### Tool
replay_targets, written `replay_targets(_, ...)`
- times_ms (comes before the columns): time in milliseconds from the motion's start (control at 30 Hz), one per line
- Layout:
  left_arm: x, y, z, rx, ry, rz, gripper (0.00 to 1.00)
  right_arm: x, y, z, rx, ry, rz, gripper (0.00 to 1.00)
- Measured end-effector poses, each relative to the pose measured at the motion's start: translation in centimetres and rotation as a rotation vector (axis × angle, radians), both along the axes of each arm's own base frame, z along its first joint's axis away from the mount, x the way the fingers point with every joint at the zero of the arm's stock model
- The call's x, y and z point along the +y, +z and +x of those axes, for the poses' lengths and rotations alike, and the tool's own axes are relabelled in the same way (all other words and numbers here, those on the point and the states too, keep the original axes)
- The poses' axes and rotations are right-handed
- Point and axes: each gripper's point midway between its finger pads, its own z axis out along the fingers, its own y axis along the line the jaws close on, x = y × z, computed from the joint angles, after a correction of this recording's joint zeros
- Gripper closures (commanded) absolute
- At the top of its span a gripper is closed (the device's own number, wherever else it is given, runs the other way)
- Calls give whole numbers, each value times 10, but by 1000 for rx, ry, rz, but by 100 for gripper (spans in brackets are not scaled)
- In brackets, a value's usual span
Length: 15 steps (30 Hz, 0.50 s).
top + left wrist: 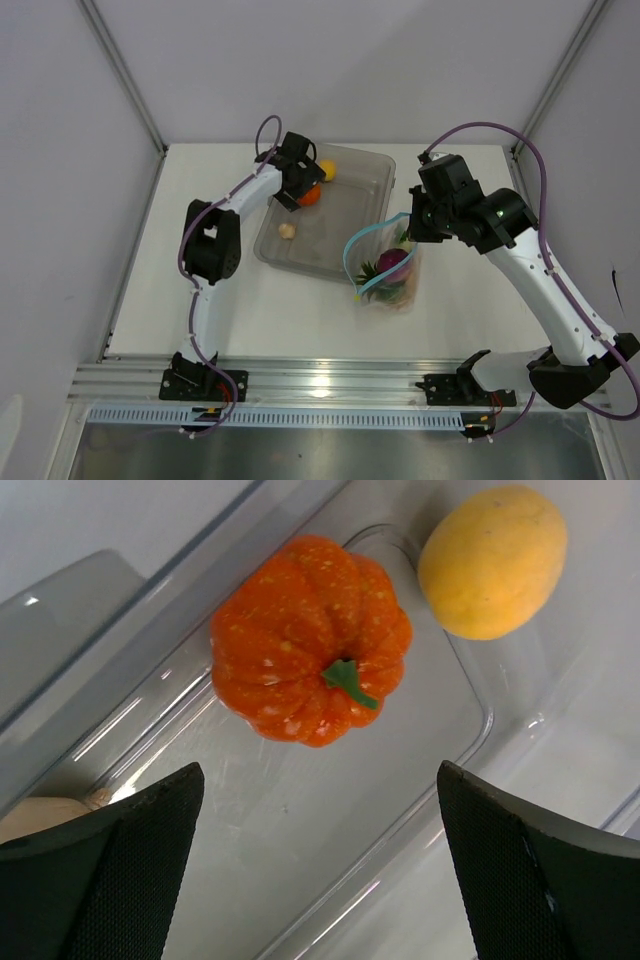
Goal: Place the food in the zip-top bag and seal the zipper
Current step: Pick up the fake vegetable from the bin.
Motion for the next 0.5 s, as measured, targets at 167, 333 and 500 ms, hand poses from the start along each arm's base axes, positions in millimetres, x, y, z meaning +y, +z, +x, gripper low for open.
replay_targets(167, -1, -5, 0, 21, 91, -50, 2, 0, 0, 0, -2, 5, -5, 100)
replay_targets(333, -2, -3, 7, 5, 156, -84, 2, -2, 0, 1, -5, 3, -13, 100)
replay_targets(500, -2, -4, 15, -9, 208, -107, 1, -2, -1, 1, -7, 8, -18, 100)
